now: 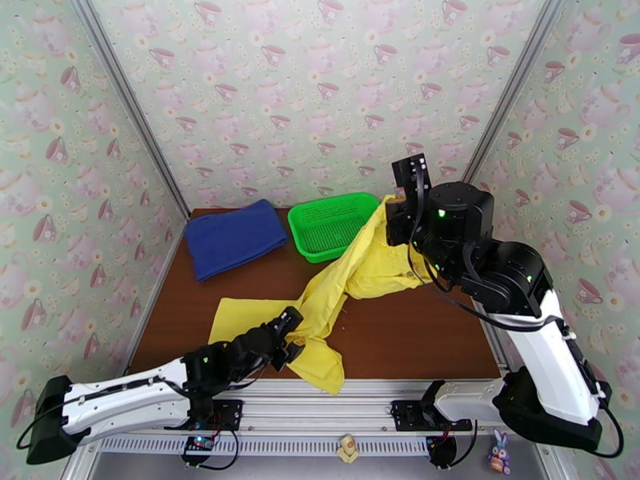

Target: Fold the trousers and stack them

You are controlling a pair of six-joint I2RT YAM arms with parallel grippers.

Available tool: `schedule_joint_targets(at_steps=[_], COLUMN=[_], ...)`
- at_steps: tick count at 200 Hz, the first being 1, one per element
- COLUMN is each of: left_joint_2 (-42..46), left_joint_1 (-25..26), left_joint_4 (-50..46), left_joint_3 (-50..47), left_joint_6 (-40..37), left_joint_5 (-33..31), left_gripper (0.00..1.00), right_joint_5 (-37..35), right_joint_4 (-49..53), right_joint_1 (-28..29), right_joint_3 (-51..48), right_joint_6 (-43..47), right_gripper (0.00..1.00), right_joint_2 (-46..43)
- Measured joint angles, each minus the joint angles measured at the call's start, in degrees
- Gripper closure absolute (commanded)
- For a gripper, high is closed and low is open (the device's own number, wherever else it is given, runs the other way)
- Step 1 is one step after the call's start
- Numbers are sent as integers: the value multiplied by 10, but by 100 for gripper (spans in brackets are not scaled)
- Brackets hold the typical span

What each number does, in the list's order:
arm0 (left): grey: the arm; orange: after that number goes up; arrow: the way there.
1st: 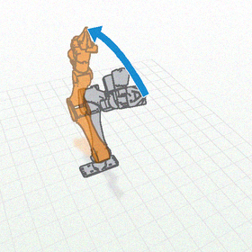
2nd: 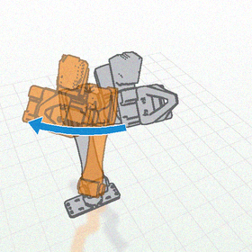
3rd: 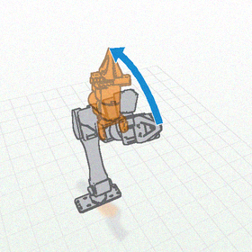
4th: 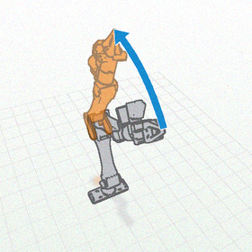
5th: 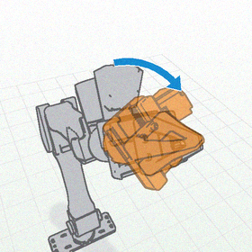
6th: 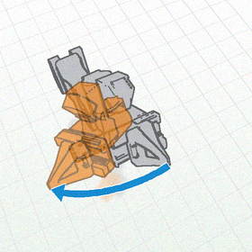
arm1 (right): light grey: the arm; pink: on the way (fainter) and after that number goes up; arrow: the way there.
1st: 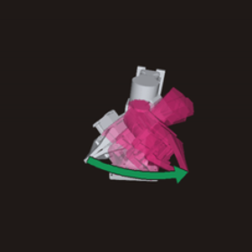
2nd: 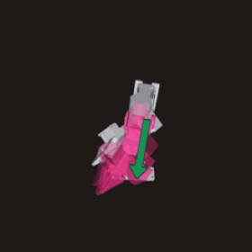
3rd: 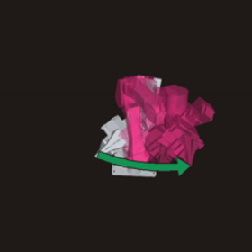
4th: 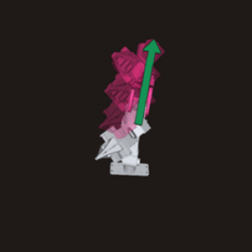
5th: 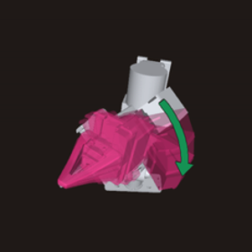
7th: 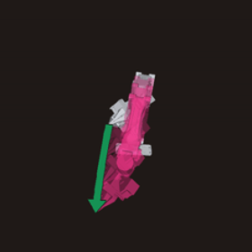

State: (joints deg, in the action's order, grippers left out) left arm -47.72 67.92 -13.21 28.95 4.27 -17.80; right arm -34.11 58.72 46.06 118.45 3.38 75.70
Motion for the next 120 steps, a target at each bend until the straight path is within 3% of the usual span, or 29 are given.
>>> schedule_joint_targets(at_steps=[68, 120], left_joint_2=[-56, -166], left_joint_1=[19, -1], left_joint_4=[41, 129], left_joint_3=[-24, -24], left_joint_6=[-9, -25], left_joint_5=[-39, -95], left_gripper=[39, 56], right_joint_5=[-28, -28], right_joint_4=[0, 2], right_joint_1=[0, 0], right_joint_3=[41, 57], right_joint_6=[14, 14], right_gripper=[100, 100], right_joint_2=[6, 15])
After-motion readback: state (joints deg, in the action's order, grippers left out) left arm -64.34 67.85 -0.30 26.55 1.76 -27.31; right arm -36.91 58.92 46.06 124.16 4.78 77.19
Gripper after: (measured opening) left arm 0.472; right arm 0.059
